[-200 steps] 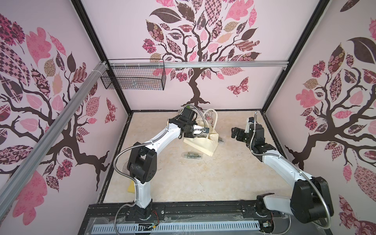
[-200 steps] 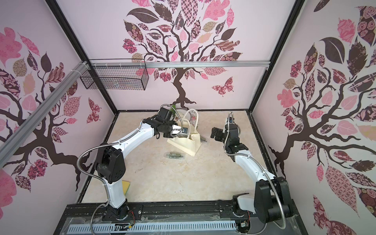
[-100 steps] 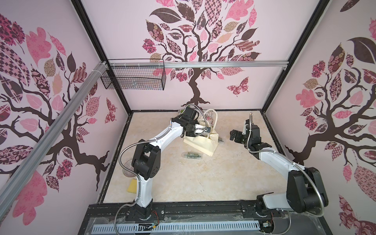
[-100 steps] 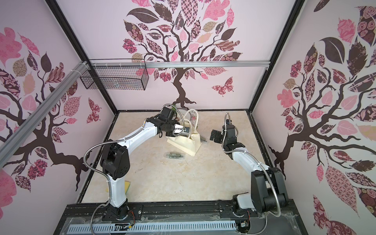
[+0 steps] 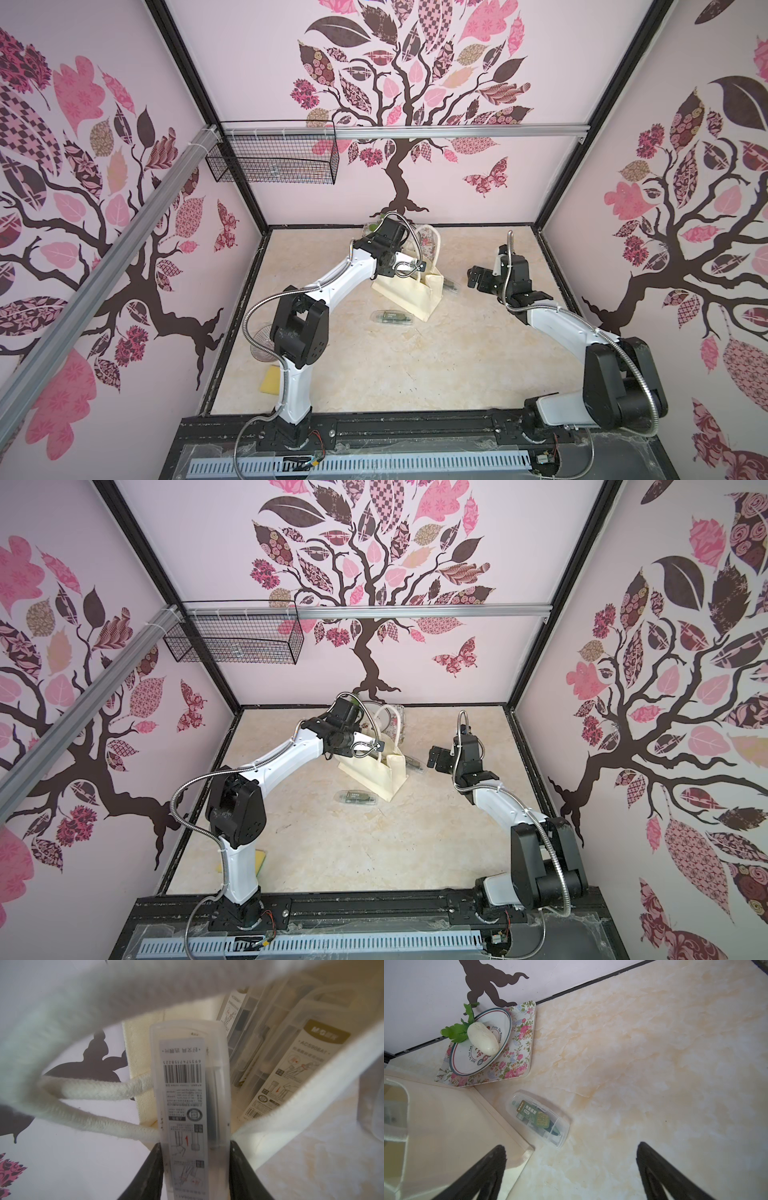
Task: Put the compass set into the canvas bag
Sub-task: Place the compass set in the canvas bag.
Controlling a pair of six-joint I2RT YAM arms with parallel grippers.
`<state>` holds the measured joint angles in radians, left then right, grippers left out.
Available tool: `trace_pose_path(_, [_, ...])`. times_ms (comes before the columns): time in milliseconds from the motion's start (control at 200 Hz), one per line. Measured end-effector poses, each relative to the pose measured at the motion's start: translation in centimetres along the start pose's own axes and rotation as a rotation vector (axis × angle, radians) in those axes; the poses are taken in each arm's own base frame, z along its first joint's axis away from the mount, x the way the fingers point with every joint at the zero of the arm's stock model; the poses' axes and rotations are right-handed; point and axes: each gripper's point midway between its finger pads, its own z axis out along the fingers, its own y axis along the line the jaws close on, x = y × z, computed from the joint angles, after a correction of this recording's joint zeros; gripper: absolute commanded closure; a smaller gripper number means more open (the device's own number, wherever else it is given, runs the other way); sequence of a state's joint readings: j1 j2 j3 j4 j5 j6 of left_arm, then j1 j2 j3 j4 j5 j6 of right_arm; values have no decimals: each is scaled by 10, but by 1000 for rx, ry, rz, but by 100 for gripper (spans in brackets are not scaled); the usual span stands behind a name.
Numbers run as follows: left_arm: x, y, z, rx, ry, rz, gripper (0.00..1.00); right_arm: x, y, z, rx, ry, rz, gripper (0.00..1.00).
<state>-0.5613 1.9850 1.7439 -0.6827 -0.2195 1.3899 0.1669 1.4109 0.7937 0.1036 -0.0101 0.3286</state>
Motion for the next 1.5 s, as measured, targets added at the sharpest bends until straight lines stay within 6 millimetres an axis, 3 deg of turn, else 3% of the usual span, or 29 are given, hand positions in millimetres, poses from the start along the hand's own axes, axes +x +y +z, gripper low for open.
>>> trace_pose_path(210, [-24,-1,-4,-24,33,112,58,3,1,4,-11,10,7,0])
trace_pose_path(360, [-44,-15,11,0,37,177,55,4,1,5,-12,12,6,0])
trace_pose_path(700, [-55,-22,28,21,14,182,47,13,-2,12,-5,41,6,0])
trace_pose_path(770, [-58,-24,32,27,8,177,40,13,-2,12,-5,42,6,0])
trace_pose_path(810, [-59,-24,33,26,4,170,7,13,-2,12,-5,41,5,0])
trace_pose_path(820, [-59,-24,34,27,2,176,4,13,-2,12,-5,41,5,0])
trace_pose_path(1080, [-60,-17,33,6,-11,114,3,14,0,18,-6,66,-38,0])
trace_pose_path(1220, [-54,1,14,-58,-19,55,3,7,4,27,-17,86,-93,0])
trace_pose_path(1500, [-25,43,-61,-250,-14,-75,3,3,9,29,-46,75,-230,0])
